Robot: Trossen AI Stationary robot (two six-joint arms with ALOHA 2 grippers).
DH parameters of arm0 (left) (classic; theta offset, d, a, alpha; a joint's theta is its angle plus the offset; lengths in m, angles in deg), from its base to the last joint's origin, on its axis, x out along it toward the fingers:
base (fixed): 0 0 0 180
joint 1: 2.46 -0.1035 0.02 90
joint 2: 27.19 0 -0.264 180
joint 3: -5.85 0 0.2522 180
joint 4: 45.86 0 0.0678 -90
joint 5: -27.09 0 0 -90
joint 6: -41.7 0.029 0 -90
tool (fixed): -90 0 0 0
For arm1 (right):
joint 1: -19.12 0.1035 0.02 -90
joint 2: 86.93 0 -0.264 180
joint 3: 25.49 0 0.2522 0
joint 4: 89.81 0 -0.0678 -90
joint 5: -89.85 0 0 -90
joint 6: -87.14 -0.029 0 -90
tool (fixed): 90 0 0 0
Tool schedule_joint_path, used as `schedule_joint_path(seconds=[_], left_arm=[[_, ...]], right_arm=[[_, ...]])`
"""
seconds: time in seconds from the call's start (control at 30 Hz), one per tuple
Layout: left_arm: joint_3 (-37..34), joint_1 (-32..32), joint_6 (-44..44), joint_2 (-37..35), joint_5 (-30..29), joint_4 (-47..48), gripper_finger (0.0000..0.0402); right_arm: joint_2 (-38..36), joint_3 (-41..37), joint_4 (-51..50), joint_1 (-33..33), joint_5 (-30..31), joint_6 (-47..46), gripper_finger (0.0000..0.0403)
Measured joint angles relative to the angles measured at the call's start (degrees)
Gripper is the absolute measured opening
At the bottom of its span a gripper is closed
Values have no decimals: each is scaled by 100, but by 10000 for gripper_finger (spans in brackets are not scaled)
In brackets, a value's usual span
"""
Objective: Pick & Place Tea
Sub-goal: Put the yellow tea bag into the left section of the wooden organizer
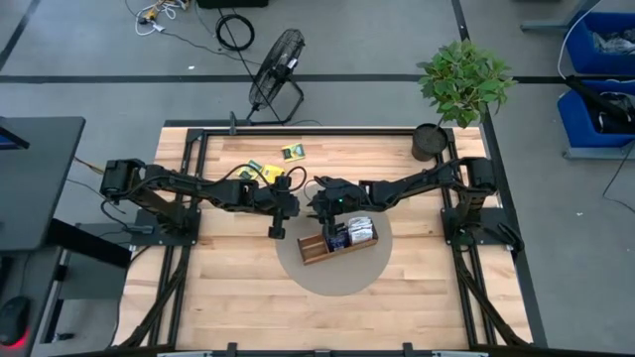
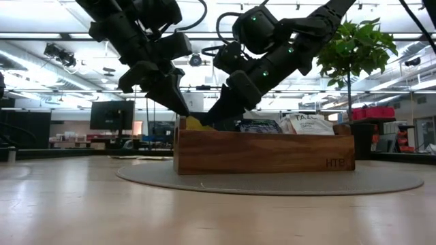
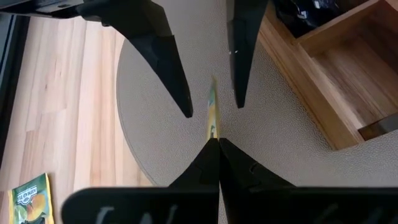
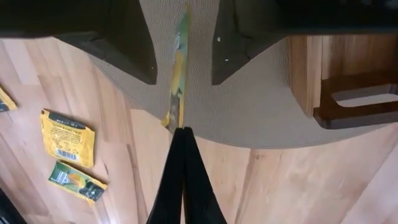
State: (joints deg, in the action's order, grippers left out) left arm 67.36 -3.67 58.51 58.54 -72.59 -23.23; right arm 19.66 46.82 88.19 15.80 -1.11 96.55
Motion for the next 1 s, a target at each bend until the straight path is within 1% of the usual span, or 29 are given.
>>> schedule_joint_path(seconds=[0.4,0.5,0.6,0.63,0.67,0.8,0.9,1.0], left_arm=[[-2,0,19,0,58,-146,1],[-2,0,26,0,59,-150,1],[-2,0,31,0,59,-174,1],[-2,0,31,0,59,-207,1],[-2,0,29,0,58,-239,1],[-2,0,-106,0,88,-289,9],[-9,-28,-362,-74,401,-384,27],[-67,-59,-739,-147,750,-850,44]], right_arm=[[-2,0,-63,-4,-1,-136,114],[-2,-1,-142,-4,-15,-122,82],[-2,-2,-181,-4,-15,-122,29],[-2,-2,-185,-4,-14,-105,15],[-2,-2,-185,-4,-4,-89,9],[-24,-2,-205,-4,150,45,5],[-61,-2,-251,-4,334,95,3],[-70,-11,-403,-2,326,90,2]])
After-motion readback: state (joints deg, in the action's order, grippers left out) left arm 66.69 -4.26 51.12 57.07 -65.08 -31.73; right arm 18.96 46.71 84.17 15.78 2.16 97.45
